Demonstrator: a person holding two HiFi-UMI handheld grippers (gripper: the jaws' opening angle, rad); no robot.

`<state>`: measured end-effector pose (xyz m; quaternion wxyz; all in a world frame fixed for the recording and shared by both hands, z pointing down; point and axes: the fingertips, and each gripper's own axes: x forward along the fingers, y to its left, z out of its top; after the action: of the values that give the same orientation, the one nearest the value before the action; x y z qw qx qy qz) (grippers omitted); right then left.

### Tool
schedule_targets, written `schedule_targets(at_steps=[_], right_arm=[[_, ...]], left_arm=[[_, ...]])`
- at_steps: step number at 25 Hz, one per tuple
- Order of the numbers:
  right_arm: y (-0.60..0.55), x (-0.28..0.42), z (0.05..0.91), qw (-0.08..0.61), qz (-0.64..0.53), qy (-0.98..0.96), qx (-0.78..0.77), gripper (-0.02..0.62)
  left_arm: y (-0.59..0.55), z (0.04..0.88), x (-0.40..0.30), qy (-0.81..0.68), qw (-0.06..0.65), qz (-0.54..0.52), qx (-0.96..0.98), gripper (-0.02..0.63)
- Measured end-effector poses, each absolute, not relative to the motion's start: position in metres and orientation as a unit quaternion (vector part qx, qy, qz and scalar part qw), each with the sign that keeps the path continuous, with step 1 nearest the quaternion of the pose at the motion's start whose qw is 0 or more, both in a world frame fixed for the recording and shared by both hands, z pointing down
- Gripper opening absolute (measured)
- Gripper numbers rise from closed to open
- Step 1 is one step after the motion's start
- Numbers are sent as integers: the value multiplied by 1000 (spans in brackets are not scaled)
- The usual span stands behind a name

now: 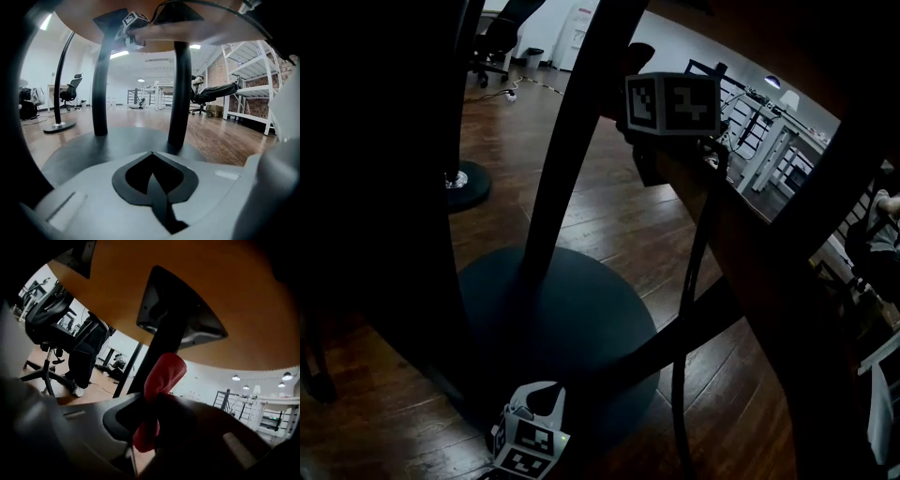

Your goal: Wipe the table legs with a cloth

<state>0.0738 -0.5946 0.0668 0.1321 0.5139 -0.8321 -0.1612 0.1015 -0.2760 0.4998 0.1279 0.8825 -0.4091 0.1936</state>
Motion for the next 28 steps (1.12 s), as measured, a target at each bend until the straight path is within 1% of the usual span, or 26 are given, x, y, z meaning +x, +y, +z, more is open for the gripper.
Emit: schedule_targets(at_steps=[3, 5, 10, 14, 18, 28], right_arm=[[-588, 66, 10, 114, -196, -830, 509, 46], [-584, 61, -12, 108, -213, -829, 506, 46], [-584, 51, -13, 112, -232, -825, 504, 46], [-586, 45, 1, 120, -241, -821, 503, 46], [-588, 38, 36, 141, -246, -820, 496, 45], [-589, 31, 207, 219, -204, -844, 444, 46]], left_arm=[[-269, 491, 109, -399, 131, 193, 887, -6], [-271, 488, 109, -401, 131, 189, 887, -6], [-280, 506, 109, -406, 129, 184, 886, -6], [-276, 489, 109, -410, 132, 178, 885, -6], [-281, 486, 97, -416, 138, 170, 882, -6], [-284, 493, 90, -423, 144, 177, 877, -6]])
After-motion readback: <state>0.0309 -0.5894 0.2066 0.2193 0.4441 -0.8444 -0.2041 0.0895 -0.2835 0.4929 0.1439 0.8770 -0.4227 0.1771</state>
